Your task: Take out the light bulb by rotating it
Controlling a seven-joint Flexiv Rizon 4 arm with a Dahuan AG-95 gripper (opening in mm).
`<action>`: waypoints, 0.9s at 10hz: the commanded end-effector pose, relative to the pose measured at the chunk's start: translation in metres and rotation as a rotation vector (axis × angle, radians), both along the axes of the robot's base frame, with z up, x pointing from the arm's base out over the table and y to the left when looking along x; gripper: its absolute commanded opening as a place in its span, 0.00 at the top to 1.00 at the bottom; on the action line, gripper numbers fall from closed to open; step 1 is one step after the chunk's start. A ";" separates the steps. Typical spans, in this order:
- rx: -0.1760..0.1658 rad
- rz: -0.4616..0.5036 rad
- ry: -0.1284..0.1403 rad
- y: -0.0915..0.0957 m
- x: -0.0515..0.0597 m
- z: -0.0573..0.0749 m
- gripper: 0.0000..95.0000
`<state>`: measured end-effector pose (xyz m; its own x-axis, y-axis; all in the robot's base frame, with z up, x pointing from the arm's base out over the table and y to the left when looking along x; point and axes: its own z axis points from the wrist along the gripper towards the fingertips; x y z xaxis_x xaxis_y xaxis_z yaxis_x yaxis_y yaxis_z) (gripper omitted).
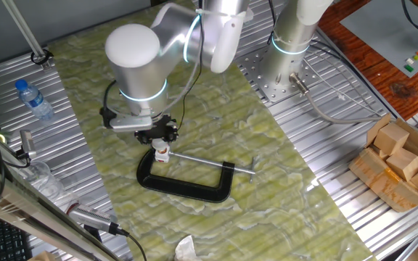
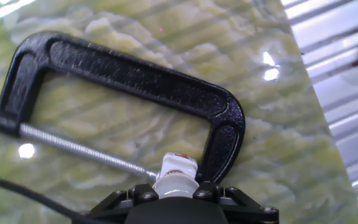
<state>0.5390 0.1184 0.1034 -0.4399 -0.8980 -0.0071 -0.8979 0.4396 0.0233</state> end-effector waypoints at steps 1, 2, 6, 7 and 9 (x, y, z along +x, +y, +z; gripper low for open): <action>0.045 -0.219 0.001 0.007 0.004 0.004 1.00; 0.052 -0.278 0.004 0.011 0.007 0.007 1.00; 0.080 -0.533 0.016 0.035 0.012 0.012 1.00; 0.077 -0.589 0.021 0.037 0.012 0.010 1.00; 0.080 -0.638 0.021 0.038 0.011 0.004 1.00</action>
<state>0.5494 0.1524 0.1102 -0.8523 -0.5207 -0.0497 -0.5231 0.8479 0.0863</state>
